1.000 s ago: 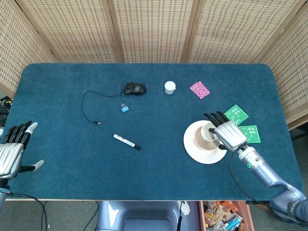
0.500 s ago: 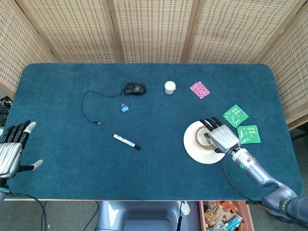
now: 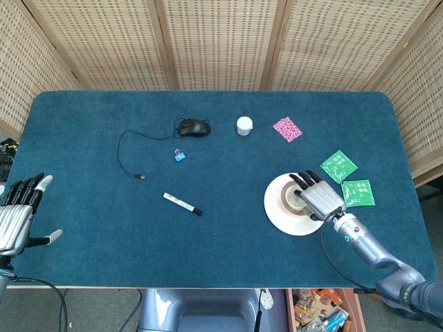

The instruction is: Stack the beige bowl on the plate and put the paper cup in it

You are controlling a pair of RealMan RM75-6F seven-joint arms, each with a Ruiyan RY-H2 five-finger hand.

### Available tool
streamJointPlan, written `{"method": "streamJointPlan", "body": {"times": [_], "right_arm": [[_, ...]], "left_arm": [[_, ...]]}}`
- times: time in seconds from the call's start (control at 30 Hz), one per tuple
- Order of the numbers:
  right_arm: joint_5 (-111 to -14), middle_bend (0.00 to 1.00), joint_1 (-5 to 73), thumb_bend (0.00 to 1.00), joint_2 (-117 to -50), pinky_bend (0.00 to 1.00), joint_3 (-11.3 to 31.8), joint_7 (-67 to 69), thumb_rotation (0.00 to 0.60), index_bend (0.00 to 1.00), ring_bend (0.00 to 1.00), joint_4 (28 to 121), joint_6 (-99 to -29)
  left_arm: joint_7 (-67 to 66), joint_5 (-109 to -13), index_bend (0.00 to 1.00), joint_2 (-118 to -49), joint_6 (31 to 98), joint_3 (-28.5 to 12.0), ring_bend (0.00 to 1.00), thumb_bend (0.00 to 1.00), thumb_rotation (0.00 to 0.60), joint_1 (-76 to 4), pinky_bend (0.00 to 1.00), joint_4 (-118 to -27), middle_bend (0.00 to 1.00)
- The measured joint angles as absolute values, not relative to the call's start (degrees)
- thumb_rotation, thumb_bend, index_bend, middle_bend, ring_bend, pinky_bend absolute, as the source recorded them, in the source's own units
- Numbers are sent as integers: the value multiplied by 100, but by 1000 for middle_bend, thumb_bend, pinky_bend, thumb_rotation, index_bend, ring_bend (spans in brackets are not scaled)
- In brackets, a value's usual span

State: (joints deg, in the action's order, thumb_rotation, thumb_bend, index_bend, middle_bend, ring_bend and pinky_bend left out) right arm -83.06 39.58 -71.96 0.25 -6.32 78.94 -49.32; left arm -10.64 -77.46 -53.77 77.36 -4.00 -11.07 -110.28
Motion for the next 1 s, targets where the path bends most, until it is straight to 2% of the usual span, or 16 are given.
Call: {"method": "streamJointPlan", "body": {"times": [0.33,0.6,0.63,0.7,0.77,0.83,1.0], "right_arm": [[-8395,0,3879,475,-7044,0,13,-656,600,213,0,8064,-5091],[-8721,0,3568,467,-6513,0,-42,-547,600,197,0,8565,-5803],[-8771,0,3510,449,-6438,0,-56,-520,600,186,0,8628,-5925],[-8889,0,3339,341,-6276,0,-96,-432,600,140,0,8749,-6253],[-9009,0,3129,138,-6143,0,-138,-351,600,49,0,8820,-6647],[-9101,0,2920,29,-6055,0,-172,-314,600,4,0,8849,-7018],[-9231,0,2195,0,-5950,0,-222,-203,600,0,0,8893,-8140]], "left_arm": [[-1045,-7751,0,-5357,7740,-393,0,0,600,-1105,0,-11034,0],[-1002,-7796,0,-5337,7781,-368,0,0,600,-1073,0,-11041,0],[-992,-7811,0,-5334,7796,-363,0,0,600,-1063,0,-11044,0],[-970,-7849,0,-5328,7839,-351,0,0,600,-1038,0,-11045,0],[-947,-7899,0,-5335,7921,-337,0,0,600,-994,0,-11037,0],[-944,-7970,0,-5369,8043,-323,0,0,600,-940,0,-11006,0],[-1033,-8208,0,-5523,8359,-249,0,0,600,-777,0,-10878,0]]}}
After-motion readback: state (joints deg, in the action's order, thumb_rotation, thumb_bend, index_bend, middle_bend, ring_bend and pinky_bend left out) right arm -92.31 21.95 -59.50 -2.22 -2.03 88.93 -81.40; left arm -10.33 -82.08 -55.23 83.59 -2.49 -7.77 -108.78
